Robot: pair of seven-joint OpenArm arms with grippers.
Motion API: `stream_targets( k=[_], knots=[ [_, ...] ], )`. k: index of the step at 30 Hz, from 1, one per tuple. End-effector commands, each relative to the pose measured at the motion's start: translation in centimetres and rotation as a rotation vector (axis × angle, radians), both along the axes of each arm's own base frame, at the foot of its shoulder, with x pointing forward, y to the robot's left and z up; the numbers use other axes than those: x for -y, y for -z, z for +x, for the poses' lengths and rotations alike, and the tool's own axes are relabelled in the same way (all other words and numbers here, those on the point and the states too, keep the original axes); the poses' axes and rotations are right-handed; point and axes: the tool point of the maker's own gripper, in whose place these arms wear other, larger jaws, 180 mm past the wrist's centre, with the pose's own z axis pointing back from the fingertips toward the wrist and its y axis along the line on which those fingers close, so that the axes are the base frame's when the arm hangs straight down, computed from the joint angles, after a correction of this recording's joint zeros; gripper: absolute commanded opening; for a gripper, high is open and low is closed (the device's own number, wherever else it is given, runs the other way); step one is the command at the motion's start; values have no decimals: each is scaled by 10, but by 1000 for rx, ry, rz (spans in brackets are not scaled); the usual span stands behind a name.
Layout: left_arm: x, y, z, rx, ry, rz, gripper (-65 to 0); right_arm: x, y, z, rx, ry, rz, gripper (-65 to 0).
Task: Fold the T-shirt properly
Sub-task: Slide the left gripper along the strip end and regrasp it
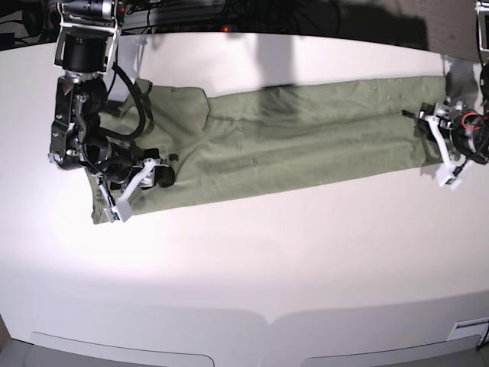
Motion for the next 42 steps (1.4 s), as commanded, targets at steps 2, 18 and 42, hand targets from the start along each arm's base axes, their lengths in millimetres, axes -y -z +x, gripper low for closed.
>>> stream_targets(
  k=[2, 18, 42],
  knots=[
    [-2, -26, 12, 95, 44, 32, -435, 9, -1, 1, -16, 4, -40, -371],
    [-11, -63, 60, 527, -19, 244, -436, 9, 0, 0, -19, 4, -39, -371],
    [-43, 9, 12, 233, -149, 340, -598, 5, -3, 1, -13, 6, -12, -371]
  ],
)
